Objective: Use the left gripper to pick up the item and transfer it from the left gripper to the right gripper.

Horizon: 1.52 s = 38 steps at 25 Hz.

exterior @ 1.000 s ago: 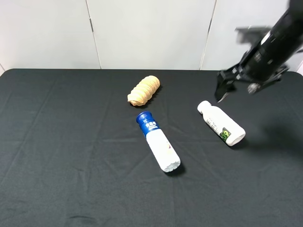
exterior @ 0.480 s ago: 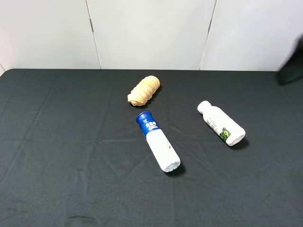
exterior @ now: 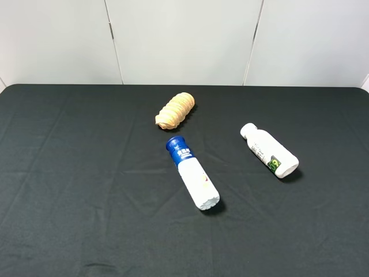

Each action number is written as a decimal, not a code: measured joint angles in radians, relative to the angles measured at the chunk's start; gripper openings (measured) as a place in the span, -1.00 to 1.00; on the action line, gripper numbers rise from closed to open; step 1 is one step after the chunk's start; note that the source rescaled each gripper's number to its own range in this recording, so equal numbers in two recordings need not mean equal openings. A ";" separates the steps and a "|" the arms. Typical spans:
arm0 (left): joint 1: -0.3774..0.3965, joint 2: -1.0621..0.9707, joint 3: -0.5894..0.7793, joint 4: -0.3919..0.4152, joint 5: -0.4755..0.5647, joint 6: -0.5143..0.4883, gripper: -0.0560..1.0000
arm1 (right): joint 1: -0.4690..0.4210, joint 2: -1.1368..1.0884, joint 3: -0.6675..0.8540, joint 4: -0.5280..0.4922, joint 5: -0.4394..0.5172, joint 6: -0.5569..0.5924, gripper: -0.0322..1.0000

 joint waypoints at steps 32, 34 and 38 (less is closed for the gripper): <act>0.000 0.000 0.000 0.000 0.000 0.000 0.81 | -0.118 -0.245 0.198 -0.021 -0.158 0.000 1.00; 0.000 0.000 0.000 0.000 0.000 0.000 0.81 | -0.162 -0.288 0.198 -0.021 -0.158 0.000 1.00; 0.000 0.000 0.000 0.000 0.000 0.000 0.81 | -0.225 -0.311 0.198 -0.020 -0.158 0.000 1.00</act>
